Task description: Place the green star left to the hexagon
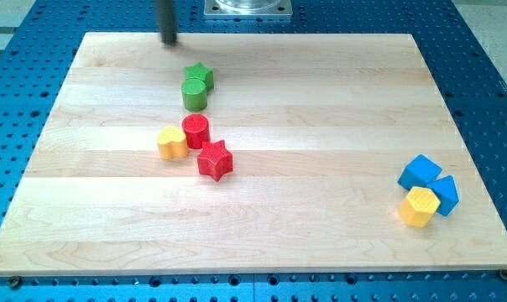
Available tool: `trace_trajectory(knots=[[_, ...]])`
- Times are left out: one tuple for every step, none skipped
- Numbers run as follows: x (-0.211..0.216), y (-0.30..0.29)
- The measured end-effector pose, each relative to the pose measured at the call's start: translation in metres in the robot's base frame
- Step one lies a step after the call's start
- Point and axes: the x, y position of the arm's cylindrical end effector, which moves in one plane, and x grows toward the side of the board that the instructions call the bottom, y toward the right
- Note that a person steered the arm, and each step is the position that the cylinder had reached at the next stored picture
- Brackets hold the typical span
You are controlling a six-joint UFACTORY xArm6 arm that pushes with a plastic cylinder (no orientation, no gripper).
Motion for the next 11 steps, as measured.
trace_trajectory(knots=[[0.036, 0.004], [0.096, 0.069], [0.121, 0.124], [0.131, 0.150], [0.156, 0.190], [0.171, 0.197], [0.151, 0.185], [0.191, 0.186], [0.195, 0.183], [0.172, 0.141], [0.205, 0.130]])
